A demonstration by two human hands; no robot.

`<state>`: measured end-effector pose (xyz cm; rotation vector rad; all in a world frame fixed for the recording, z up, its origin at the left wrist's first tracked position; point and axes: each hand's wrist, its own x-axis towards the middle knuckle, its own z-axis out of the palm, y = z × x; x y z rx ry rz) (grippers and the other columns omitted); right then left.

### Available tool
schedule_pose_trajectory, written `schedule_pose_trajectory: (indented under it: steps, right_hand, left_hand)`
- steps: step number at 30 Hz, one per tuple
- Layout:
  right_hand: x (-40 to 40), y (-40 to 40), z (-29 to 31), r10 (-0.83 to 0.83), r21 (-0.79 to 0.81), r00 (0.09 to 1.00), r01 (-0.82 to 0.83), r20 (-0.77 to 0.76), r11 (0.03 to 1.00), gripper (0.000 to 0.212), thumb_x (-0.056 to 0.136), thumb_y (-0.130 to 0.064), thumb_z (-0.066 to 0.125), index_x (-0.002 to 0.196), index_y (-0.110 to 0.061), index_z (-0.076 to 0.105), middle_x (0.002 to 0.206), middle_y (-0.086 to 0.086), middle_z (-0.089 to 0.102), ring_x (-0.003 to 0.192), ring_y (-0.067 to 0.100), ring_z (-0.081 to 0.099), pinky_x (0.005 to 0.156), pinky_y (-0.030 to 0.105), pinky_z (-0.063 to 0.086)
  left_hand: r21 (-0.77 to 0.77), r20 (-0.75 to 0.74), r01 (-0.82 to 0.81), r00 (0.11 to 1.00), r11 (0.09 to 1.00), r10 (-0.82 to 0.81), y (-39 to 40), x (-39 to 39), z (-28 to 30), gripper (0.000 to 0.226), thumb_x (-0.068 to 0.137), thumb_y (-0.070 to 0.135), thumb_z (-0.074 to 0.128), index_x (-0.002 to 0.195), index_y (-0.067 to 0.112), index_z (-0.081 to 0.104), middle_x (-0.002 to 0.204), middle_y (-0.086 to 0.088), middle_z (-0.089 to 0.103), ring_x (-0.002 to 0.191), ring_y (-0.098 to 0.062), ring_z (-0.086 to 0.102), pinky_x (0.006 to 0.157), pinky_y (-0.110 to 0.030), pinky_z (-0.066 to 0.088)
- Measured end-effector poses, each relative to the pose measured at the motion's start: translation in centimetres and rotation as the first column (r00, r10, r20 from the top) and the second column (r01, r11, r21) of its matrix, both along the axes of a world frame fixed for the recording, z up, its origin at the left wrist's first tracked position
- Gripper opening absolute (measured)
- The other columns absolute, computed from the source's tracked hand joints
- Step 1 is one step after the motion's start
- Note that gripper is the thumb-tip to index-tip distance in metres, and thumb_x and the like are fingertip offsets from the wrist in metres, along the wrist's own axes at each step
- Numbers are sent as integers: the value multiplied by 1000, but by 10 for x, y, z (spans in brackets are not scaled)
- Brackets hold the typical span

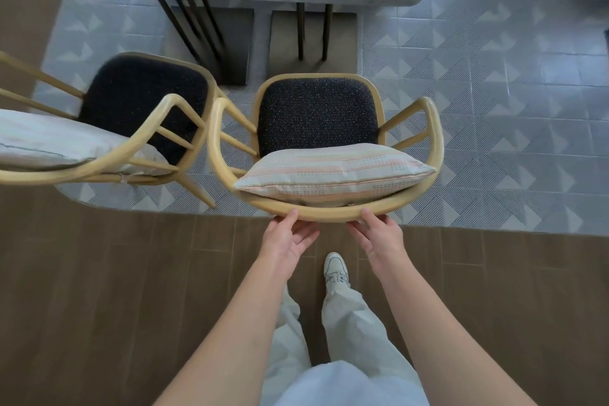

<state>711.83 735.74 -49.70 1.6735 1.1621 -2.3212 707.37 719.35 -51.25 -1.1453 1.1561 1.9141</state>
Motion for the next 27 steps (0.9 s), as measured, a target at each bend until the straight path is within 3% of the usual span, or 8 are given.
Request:
schedule_pose_trajectory:
  steps: [5,9,16,21,27]
  right_hand:
    - [0,-30,0,-29,-17,1000,29,10,999,11,95,-3,63,104,-9,59,109,14,71,89,22,75,90,39,58]
    - [-4,-60,-4,-36,-43,999,37,7,998,16,96,-3,62,111,-6,58,116,16,69,95,25,74,87,38,59]
    - [-15,-79,-1,-33,-13,999,33,-6,999,28,99,-2,56,126,2,51,118,18,66,99,27,70,94,41,56]
    - [-13,-80,-1,-31,28,999,31,-12,999,24,100,-2,55,124,1,51,112,14,66,95,24,70,95,42,56]
    - [-3,-60,-4,-6,88,1000,5,15,996,21,100,-3,54,121,-1,52,116,16,66,95,22,71,95,44,57]
  left_hand:
    - [-20,2,31,1000,999,-31,-30,-8,0,24,102,10,56,125,6,54,113,-21,69,92,-31,73,73,-44,59]
    - [-54,-19,47,999,997,-48,-58,-18,1,26,103,12,55,127,5,53,106,-18,69,90,-28,72,70,-43,60]
    - [-31,-42,140,989,990,-141,-78,-33,6,38,105,12,51,142,4,45,125,-23,66,105,-34,70,72,-42,61]
    - [-8,-47,108,993,994,-108,-72,-28,6,37,105,11,49,142,4,43,121,-23,66,97,-31,71,74,-41,59]
    - [34,-24,112,994,993,-111,-58,-13,6,40,105,9,50,143,3,41,124,-24,65,101,-34,71,76,-42,60]
